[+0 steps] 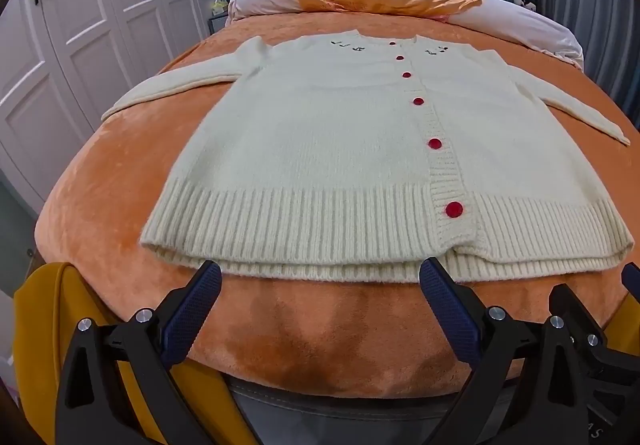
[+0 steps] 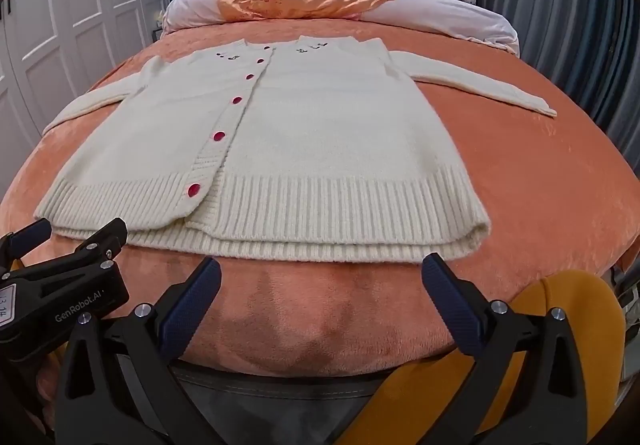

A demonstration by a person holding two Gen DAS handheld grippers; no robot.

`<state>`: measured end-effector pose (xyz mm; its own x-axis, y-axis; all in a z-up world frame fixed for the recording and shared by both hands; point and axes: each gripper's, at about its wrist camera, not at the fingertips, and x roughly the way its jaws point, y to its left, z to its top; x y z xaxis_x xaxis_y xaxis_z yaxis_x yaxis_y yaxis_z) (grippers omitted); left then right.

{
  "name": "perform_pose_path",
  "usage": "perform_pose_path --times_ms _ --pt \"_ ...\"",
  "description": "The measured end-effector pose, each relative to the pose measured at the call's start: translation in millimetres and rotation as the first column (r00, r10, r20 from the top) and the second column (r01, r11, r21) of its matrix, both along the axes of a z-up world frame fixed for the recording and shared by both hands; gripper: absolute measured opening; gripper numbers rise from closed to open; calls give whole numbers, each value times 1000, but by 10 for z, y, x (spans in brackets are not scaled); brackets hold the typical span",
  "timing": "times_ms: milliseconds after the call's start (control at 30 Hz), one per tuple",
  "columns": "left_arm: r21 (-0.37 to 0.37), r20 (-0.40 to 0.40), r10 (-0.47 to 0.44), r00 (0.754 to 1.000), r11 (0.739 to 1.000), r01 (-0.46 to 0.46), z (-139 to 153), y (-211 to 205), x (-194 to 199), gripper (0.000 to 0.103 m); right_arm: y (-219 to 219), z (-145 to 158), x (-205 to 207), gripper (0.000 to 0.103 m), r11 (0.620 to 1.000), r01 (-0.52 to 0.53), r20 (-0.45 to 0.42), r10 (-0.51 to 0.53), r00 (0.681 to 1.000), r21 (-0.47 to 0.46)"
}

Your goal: Fold small clothes

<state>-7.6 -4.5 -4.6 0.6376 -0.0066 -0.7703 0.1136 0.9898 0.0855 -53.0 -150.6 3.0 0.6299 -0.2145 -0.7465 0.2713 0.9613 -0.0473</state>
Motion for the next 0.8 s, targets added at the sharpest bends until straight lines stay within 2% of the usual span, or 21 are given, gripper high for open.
perform_pose_path --times_ms 800 --pt "-1 -22 2 1000 1000 -2 -75 13 37 97 40 -86 23 98 1000 -5 -13 5 1000 -3"
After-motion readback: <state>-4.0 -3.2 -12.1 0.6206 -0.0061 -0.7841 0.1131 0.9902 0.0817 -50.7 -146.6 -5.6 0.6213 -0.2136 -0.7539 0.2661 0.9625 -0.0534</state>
